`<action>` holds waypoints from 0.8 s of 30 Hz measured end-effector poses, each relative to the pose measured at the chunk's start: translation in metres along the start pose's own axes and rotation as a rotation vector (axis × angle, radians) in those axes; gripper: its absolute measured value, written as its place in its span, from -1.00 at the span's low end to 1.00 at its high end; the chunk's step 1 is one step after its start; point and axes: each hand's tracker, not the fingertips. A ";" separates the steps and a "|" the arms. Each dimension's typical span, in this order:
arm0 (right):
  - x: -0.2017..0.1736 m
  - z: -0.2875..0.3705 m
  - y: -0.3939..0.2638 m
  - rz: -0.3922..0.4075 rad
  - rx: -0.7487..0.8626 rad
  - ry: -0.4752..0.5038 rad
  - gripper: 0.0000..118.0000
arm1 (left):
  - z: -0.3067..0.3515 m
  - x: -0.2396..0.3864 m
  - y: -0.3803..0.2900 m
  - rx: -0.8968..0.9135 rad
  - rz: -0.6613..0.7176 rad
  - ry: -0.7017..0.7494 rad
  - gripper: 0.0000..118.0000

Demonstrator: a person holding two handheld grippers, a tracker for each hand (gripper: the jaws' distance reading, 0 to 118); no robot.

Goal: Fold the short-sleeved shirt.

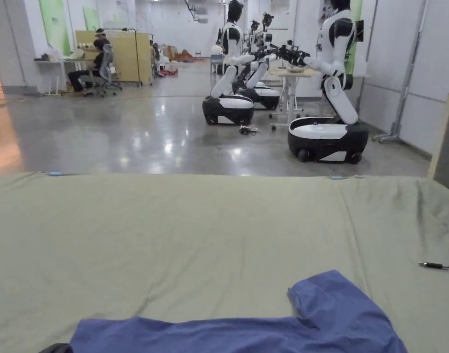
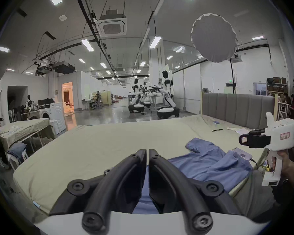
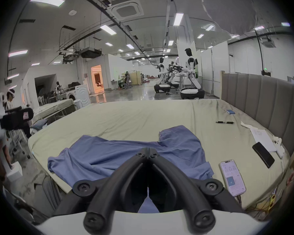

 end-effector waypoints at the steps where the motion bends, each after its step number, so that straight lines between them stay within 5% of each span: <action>1: -0.003 -0.002 -0.001 0.006 -0.017 0.001 -1.00 | 0.000 0.000 -0.001 0.001 0.006 0.007 -0.94; 16: 0.017 -0.007 -0.013 -0.066 -0.024 -0.007 -1.00 | -0.052 -0.061 -0.006 -0.230 0.204 -0.014 -0.93; 19: 0.024 -0.008 -0.018 -0.087 -0.036 -0.009 -1.00 | -0.107 -0.090 -0.018 -0.322 0.237 -0.050 -0.21; 24: 0.039 -0.010 -0.026 -0.099 -0.071 -0.026 -1.00 | -0.223 -0.136 -0.038 -0.551 0.293 -0.034 -0.18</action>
